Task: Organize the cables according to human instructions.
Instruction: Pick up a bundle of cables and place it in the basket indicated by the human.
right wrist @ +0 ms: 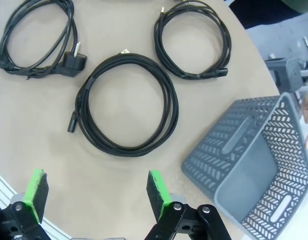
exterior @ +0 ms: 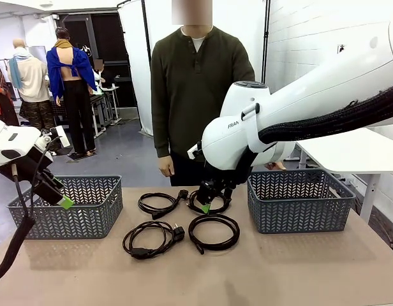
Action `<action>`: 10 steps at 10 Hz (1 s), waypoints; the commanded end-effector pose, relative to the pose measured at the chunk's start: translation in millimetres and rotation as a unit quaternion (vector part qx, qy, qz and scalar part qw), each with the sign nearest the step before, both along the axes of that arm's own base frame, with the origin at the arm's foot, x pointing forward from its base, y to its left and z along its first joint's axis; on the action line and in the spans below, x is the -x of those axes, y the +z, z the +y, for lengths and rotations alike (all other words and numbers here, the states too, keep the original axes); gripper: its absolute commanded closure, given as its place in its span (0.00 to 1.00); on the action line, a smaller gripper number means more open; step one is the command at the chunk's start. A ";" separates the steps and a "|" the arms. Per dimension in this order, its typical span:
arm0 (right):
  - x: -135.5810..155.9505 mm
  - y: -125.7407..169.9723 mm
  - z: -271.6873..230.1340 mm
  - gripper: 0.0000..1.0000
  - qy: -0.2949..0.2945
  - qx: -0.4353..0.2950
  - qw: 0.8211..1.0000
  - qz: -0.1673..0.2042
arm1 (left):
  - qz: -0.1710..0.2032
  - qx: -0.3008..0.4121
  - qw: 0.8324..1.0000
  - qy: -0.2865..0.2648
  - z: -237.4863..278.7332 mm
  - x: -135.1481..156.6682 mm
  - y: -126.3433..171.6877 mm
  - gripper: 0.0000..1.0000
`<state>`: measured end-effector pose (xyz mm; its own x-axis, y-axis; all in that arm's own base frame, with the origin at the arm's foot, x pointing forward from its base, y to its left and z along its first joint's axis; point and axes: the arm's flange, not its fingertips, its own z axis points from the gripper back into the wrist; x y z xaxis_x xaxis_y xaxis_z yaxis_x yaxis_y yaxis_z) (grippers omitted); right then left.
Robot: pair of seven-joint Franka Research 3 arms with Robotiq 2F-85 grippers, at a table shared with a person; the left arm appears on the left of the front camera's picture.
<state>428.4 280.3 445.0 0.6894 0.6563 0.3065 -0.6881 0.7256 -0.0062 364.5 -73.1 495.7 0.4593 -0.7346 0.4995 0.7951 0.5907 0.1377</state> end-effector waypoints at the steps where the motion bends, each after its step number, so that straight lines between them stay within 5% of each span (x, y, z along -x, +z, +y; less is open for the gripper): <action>1: -10.0 -0.5 12.0 0.00 -0.013 -0.001 1.000 0.013 | 0.004 0.006 1.000 0.004 0.3 1.1 -1.2 0.00; 5: -48.9 -7.8 58.2 0.00 -0.065 -0.017 0.996 0.053 | 0.004 0.006 1.000 0.004 0.3 1.1 -1.2 0.00; 6: -26.9 -59.3 29.3 0.00 -0.070 0.004 0.996 0.047 | 0.004 0.006 1.000 0.004 0.3 1.1 -1.2 0.00; 10: -31.0 -66.6 27.6 0.00 -0.064 0.002 0.995 0.074 | 0.004 0.006 1.000 0.004 0.3 1.1 -1.2 0.00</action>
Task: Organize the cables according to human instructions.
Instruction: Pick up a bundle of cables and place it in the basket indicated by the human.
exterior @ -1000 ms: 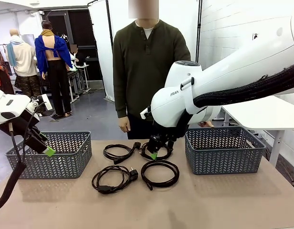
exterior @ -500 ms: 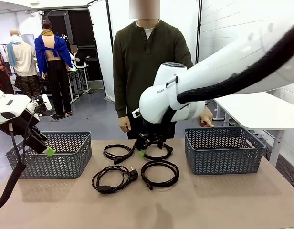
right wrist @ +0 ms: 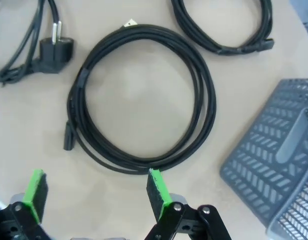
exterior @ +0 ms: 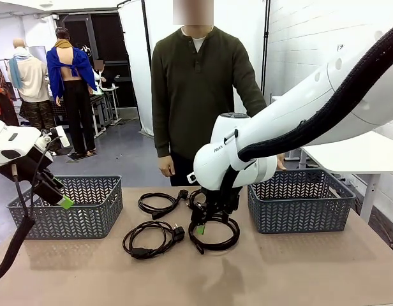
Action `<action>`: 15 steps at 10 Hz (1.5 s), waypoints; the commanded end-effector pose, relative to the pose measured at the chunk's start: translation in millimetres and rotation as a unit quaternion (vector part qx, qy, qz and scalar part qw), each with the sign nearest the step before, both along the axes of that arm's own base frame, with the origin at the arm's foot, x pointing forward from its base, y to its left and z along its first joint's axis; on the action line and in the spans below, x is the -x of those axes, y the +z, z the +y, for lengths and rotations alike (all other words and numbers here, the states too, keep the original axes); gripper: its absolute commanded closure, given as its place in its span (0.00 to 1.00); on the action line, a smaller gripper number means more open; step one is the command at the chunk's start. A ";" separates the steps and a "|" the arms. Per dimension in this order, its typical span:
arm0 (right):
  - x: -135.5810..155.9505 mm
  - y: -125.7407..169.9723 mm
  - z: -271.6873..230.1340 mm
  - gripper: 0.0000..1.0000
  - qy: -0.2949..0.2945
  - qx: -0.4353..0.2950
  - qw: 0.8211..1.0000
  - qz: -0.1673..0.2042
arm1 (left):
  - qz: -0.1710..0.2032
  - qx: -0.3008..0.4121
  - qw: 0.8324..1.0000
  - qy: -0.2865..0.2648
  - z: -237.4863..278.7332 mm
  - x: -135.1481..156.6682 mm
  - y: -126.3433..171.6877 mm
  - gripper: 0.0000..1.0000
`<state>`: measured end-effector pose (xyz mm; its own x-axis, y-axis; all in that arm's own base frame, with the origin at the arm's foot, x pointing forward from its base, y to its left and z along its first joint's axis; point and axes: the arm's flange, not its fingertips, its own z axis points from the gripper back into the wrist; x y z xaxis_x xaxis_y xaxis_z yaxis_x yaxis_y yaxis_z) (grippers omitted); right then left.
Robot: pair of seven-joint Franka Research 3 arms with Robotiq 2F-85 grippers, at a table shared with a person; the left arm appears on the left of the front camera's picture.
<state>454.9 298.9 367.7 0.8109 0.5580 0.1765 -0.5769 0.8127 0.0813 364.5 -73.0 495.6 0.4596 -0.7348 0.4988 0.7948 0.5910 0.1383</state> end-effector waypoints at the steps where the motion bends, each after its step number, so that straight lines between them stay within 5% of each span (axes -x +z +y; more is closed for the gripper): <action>1: -4.6 10.7 9.0 0.00 0.004 -0.007 1.000 -0.006 | 0.004 0.007 1.000 0.003 0.3 1.1 -1.1 0.00; 15: -9.1 -2.7 36.7 0.00 -0.010 0.034 0.999 -0.014 | 0.004 0.007 1.000 0.003 0.3 1.1 -1.1 0.00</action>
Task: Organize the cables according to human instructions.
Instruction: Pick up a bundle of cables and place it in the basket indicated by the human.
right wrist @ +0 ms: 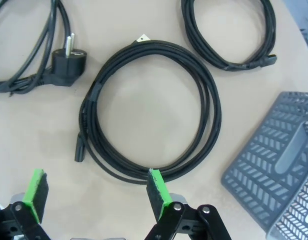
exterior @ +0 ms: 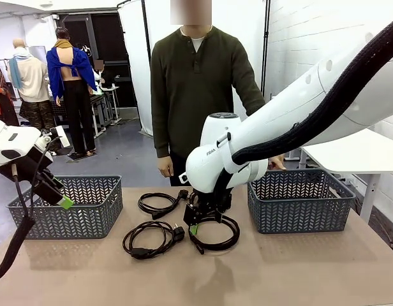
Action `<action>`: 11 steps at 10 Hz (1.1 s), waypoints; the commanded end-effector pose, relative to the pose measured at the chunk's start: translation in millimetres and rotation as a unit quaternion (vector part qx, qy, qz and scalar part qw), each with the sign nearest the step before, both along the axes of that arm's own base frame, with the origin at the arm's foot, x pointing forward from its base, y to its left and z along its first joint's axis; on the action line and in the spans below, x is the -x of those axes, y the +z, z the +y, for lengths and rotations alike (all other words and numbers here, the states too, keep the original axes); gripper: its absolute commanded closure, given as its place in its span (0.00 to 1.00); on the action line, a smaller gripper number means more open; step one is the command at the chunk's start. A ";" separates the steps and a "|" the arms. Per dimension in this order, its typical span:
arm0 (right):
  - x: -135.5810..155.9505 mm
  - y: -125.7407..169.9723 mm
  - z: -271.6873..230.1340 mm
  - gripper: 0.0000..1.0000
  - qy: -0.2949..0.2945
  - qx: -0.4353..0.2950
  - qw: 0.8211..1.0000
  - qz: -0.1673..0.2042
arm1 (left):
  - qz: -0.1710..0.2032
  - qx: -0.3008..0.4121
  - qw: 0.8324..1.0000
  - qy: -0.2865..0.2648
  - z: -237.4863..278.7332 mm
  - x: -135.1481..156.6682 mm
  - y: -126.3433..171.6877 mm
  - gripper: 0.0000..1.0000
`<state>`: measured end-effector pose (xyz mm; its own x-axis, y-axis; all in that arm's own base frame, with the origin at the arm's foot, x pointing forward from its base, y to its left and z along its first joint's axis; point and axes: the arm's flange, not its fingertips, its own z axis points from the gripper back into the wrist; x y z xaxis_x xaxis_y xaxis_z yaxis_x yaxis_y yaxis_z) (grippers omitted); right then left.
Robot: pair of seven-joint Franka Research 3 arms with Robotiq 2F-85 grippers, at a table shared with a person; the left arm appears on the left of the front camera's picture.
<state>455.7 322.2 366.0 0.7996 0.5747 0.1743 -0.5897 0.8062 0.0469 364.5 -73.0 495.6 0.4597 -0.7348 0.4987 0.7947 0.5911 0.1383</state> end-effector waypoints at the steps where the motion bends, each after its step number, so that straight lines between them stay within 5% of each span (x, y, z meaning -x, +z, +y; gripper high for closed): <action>1: -12.1 -4.7 17.3 0.00 -0.023 0.023 0.999 -0.008 | 0.004 0.007 1.000 0.003 0.2 1.1 -1.1 0.00; 11: -38.5 -32.4 32.0 0.00 -0.055 0.024 0.998 -0.004 | 0.004 0.007 1.000 0.003 0.2 1.1 -1.1 0.00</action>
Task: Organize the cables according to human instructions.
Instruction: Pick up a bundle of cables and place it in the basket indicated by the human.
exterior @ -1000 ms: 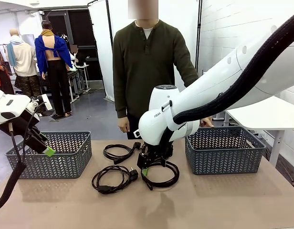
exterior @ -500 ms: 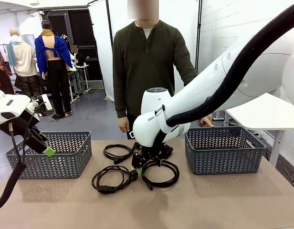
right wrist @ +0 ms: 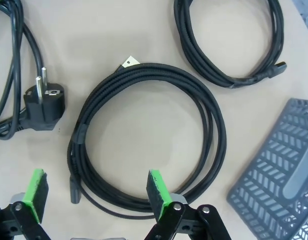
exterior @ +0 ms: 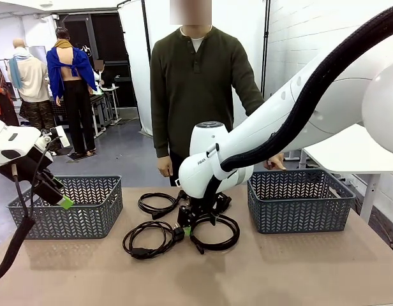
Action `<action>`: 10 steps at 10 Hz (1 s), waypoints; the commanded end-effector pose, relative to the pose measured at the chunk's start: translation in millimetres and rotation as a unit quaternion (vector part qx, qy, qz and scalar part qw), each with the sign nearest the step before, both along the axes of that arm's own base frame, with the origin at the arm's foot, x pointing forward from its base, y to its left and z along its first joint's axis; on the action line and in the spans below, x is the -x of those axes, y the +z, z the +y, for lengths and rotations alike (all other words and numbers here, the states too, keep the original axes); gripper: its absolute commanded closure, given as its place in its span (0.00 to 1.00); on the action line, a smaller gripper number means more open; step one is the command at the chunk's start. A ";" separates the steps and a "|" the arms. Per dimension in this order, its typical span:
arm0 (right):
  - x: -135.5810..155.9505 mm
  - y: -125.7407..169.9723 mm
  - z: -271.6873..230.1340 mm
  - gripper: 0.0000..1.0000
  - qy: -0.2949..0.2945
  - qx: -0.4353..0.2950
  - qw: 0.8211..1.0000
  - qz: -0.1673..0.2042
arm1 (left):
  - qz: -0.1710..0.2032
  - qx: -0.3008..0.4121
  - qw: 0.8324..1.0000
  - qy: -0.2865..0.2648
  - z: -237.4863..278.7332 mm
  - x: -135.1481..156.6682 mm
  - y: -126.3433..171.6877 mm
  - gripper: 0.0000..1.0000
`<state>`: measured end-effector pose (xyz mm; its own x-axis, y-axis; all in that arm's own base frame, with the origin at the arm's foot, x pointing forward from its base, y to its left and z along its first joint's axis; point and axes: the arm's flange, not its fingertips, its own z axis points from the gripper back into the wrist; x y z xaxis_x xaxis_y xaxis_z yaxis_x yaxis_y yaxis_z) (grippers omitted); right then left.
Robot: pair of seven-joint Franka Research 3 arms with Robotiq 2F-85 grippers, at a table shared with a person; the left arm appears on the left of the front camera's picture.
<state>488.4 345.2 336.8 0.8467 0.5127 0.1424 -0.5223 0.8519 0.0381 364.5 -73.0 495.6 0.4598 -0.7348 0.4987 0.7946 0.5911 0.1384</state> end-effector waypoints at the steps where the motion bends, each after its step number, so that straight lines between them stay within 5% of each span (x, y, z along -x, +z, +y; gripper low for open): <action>1: -3.6 -2.7 9.4 0.00 -0.003 0.004 1.000 -0.014 | 0.004 0.007 1.000 0.003 0.2 1.1 -1.1 0.00; 10: -4.8 -2.7 3.6 0.00 -0.011 -0.004 1.000 0.000 | 0.004 0.007 1.000 0.003 0.2 1.1 -1.1 0.00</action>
